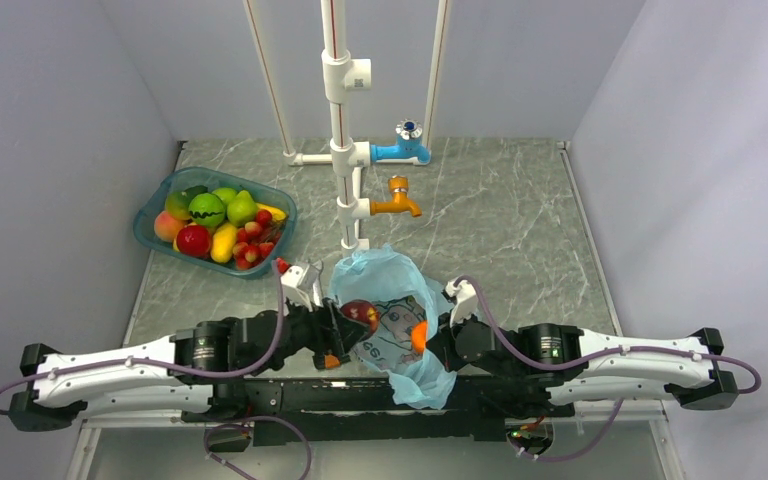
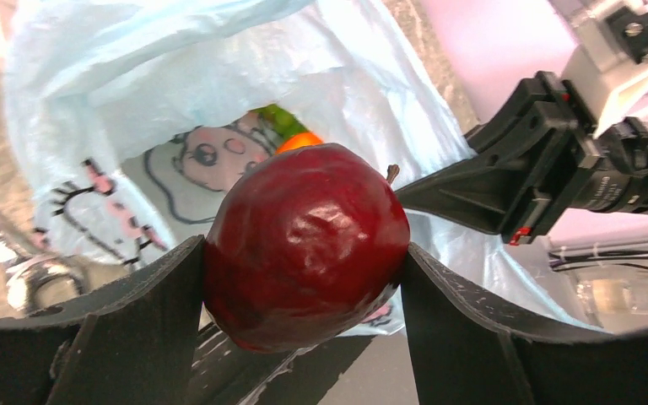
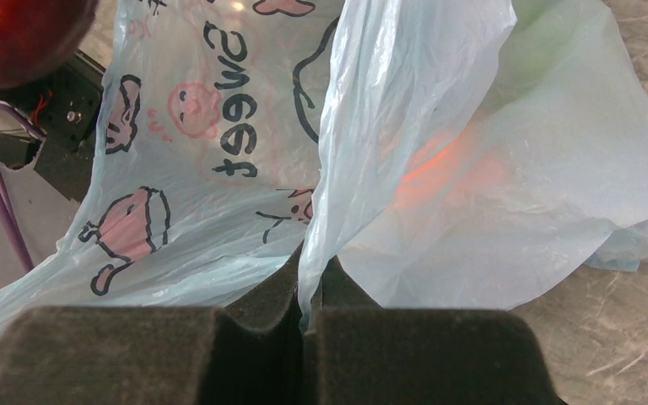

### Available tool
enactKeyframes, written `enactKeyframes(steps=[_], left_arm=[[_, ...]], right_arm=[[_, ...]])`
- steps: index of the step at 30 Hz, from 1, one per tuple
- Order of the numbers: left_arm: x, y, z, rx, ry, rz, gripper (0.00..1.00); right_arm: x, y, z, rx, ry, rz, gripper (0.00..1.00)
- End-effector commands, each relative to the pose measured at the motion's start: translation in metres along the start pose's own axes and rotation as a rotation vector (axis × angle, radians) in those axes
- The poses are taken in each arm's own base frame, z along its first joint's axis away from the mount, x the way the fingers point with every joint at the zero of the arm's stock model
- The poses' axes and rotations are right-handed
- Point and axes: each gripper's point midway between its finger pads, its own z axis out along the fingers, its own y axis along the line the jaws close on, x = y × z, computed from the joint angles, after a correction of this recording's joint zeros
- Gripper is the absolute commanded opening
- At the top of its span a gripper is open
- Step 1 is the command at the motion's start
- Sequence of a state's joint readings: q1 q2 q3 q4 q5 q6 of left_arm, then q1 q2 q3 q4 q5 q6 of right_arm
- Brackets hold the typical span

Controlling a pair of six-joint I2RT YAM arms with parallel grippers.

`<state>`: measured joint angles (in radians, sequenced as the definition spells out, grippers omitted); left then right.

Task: Take the fake fruits out of the plastic bag
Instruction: Take out the fake fruit from the plastic bag, then place the fake fruit in the bin.

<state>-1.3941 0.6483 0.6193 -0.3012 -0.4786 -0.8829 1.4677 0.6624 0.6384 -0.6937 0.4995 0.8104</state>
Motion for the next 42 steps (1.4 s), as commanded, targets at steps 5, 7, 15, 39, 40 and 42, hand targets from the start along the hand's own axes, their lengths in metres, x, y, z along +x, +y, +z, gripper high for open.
enactKeyframes(steps=[5, 7, 15, 39, 40, 42], left_arm=[[-0.077, 0.006, -0.042, -0.095, -0.176, 0.102, 0.39], [-0.102, 0.002, -0.051, -0.102, -0.228, 0.139, 0.39], [-0.171, 0.013, -0.046, -0.242, -0.244, 0.238, 0.35], [-0.214, 0.274, -0.039, -0.870, -0.242, -0.019, 0.11], [-0.214, 0.282, -0.039, -0.895, -0.224, -0.009, 0.11], [-0.216, 0.295, -0.040, -0.949, -0.198, 0.032, 0.11]], right_arm=[[-0.014, 0.010, -0.001, -0.035, -0.052, 0.011, 0.00], [-0.015, 0.011, -0.001, -0.034, -0.051, 0.008, 0.00], [-0.018, 0.015, -0.001, -0.040, -0.051, 0.006, 0.00], [-0.023, 0.005, -0.014, -0.033, -0.074, 0.033, 0.00], [-0.023, 0.004, -0.016, -0.033, -0.075, 0.035, 0.00], [-0.024, 0.002, -0.018, -0.027, -0.075, 0.036, 0.00]])
